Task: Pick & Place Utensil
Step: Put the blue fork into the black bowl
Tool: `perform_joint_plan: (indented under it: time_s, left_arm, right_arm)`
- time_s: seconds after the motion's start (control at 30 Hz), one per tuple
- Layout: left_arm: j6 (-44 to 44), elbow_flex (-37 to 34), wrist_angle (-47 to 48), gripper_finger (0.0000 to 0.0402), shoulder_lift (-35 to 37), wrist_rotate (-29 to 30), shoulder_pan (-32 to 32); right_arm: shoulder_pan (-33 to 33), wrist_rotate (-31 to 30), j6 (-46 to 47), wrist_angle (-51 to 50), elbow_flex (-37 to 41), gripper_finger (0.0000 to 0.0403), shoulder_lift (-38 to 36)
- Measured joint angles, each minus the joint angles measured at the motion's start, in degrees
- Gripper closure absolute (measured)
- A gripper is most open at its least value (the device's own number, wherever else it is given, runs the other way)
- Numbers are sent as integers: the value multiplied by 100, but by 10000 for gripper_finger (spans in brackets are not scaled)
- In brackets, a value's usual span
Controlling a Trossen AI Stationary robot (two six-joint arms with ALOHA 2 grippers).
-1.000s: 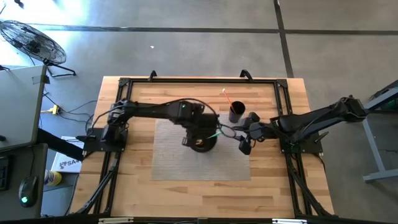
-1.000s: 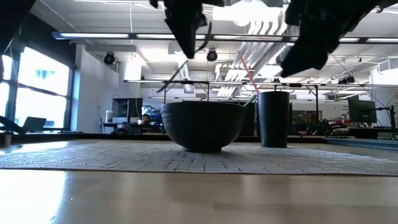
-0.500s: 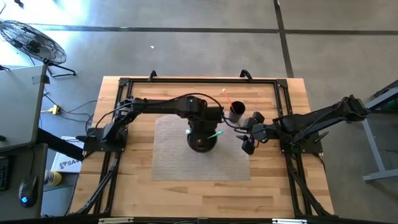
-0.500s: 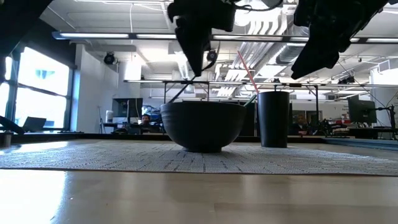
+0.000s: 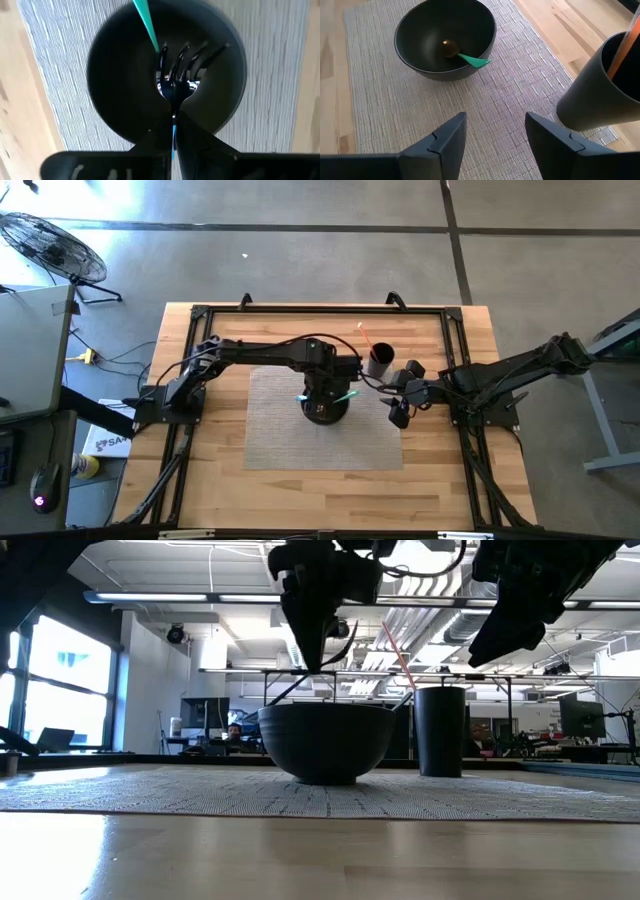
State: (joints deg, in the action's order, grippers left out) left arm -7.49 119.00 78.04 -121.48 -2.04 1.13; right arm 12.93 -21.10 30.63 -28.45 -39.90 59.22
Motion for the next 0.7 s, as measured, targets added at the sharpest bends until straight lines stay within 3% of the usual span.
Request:
perform_joint_plan:
  time_s: [0.7]
  left_arm:
    - [-27, 2, -280, 401, -433, -32, -2]
  right_arm:
    - [0, 2, 51, 69, 132, 206, 0]
